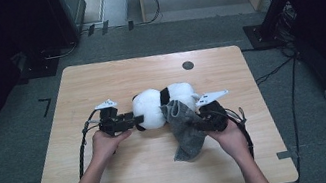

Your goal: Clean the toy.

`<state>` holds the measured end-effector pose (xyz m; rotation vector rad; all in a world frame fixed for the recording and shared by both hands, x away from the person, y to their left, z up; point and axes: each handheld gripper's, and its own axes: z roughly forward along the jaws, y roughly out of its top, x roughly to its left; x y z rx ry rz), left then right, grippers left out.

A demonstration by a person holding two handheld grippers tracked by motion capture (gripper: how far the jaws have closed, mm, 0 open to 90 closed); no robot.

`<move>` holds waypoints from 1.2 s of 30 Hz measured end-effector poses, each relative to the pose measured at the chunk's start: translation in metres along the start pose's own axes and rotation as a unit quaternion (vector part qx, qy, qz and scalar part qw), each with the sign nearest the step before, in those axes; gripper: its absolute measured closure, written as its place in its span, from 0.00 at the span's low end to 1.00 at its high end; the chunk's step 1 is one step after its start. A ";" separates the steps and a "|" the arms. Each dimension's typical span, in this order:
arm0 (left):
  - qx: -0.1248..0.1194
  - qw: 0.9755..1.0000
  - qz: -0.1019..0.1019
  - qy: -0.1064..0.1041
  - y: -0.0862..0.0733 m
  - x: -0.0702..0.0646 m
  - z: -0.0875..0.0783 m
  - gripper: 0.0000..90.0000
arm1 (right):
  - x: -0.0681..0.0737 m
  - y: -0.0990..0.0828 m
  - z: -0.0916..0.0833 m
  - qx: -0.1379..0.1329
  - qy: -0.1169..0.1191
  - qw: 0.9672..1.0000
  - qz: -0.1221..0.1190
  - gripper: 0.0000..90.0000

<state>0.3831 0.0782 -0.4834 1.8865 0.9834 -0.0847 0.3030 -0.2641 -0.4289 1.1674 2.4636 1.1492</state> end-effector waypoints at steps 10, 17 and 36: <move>-0.001 1.000 0.002 -0.001 0.000 0.001 0.001 0.49 | -0.028 -0.013 -0.020 -0.010 -0.026 0.999 0.043 0.82; -0.002 1.000 -0.002 -0.008 0.000 0.002 0.001 0.47 | -0.050 -0.022 -0.024 -0.010 -0.044 0.996 0.073 0.82; 0.009 1.000 0.004 -0.010 -0.002 0.003 0.002 0.40 | -0.109 -0.033 -0.032 -0.032 -0.090 0.985 0.145 0.82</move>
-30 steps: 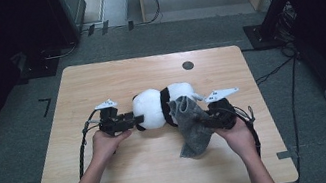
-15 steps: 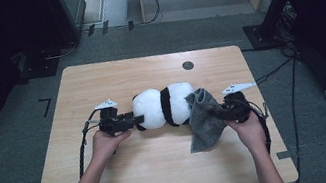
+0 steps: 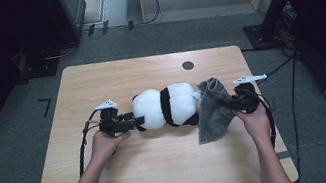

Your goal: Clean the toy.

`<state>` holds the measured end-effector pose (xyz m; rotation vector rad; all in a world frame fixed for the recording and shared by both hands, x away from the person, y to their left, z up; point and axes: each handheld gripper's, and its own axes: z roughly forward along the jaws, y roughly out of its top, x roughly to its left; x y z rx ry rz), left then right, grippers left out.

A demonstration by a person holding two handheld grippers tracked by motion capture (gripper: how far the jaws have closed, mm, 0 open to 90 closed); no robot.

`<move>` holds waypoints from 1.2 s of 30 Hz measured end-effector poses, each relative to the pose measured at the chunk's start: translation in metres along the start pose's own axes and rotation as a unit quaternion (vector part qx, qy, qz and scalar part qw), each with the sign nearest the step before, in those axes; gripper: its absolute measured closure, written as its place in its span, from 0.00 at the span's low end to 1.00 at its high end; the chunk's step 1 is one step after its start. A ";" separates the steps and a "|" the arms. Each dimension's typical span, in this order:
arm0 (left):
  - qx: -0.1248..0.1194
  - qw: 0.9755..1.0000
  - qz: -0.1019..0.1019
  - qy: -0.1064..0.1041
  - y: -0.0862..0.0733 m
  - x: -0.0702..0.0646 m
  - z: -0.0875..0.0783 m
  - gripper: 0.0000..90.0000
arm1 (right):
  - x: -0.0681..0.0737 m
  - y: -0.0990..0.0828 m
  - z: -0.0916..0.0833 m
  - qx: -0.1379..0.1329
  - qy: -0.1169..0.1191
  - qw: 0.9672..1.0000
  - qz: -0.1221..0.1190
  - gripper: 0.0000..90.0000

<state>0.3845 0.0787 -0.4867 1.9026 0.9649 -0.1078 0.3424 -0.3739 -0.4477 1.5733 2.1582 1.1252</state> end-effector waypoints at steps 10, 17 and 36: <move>-0.004 1.000 0.008 0.003 0.000 0.000 0.000 0.39 | -0.036 -0.001 0.015 0.005 -0.027 0.999 0.030 0.81; -0.007 1.000 0.007 0.000 0.000 0.000 0.001 0.40 | -0.048 -0.007 0.037 0.024 -0.059 0.998 0.027 0.76; -0.011 1.000 0.013 0.002 0.000 0.000 0.001 0.40 | -0.036 0.001 0.011 -0.050 -0.030 0.998 -0.002 0.36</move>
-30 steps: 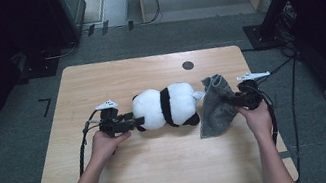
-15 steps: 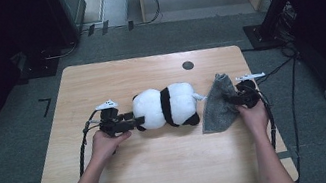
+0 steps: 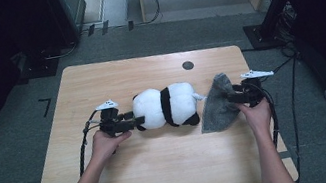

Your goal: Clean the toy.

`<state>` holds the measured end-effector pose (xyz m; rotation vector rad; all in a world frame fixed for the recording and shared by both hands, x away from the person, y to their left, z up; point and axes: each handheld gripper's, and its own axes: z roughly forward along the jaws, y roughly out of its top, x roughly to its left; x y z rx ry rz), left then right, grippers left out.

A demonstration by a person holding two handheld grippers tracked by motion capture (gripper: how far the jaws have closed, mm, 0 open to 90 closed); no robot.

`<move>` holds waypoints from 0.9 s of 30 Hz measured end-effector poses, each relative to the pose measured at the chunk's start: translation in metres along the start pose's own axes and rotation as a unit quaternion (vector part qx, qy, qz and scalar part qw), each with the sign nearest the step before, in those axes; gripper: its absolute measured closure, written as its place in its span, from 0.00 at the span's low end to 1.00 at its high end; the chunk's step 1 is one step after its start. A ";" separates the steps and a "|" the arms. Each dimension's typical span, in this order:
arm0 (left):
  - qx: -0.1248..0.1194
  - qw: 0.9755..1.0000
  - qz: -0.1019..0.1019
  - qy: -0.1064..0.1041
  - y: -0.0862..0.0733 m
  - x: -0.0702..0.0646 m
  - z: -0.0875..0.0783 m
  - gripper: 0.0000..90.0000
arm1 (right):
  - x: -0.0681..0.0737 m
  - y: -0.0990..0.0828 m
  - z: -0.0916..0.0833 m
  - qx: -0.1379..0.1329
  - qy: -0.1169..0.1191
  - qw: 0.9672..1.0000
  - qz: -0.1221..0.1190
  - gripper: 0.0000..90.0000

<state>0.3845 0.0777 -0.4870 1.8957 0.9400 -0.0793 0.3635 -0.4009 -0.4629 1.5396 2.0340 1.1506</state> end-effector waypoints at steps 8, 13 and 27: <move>0.000 1.000 0.003 0.003 0.000 -0.001 0.000 0.40 | 0.019 0.008 -0.015 -0.020 0.021 0.999 -0.020 0.29; 0.001 1.000 0.003 0.004 0.001 -0.002 0.000 0.41 | 0.040 0.011 -0.014 -0.021 0.053 0.998 -0.033 0.23; 0.000 1.000 0.008 0.005 0.000 -0.002 0.000 0.40 | 0.094 0.015 0.016 0.002 0.126 0.989 -0.083 0.00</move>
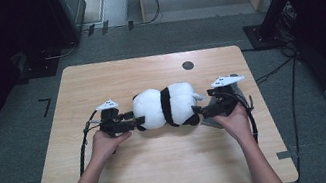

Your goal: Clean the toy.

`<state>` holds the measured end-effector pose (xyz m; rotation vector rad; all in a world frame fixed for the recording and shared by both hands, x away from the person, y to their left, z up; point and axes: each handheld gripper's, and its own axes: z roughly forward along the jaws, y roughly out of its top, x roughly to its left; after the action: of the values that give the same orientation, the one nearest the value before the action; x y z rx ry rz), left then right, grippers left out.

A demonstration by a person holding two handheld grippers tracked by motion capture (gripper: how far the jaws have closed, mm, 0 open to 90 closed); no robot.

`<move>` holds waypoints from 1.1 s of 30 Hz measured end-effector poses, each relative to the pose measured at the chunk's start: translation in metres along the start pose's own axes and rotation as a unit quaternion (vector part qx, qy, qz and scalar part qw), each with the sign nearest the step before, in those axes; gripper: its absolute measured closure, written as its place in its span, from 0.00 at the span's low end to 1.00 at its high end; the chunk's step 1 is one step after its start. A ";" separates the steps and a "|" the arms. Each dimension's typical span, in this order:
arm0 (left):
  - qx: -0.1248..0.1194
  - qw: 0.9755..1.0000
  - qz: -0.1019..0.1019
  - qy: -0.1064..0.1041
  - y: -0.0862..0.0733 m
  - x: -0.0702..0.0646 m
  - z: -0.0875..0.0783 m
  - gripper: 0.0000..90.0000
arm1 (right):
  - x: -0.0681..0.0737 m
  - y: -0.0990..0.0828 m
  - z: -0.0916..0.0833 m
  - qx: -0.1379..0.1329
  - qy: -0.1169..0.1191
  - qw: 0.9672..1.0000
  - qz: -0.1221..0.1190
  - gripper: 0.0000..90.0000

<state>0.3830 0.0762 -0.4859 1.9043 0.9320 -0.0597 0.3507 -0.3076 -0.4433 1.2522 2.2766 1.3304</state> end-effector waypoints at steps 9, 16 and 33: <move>0.000 1.000 0.004 -0.002 -0.001 -0.002 0.003 0.40 | 0.011 0.000 0.037 0.021 0.034 0.999 -0.001 0.00; 0.000 1.000 0.004 -0.003 0.000 -0.005 0.006 0.40 | 0.016 -0.003 0.049 0.014 0.019 1.000 0.009 0.00; 0.018 0.997 0.073 -0.009 0.013 -0.013 -0.015 0.36 | -0.005 0.006 0.017 -0.014 0.059 0.998 0.003 0.47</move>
<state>0.3772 0.0776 -0.4632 1.9959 0.7835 -0.0063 0.3669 -0.3001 -0.4487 1.2011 2.3241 1.4699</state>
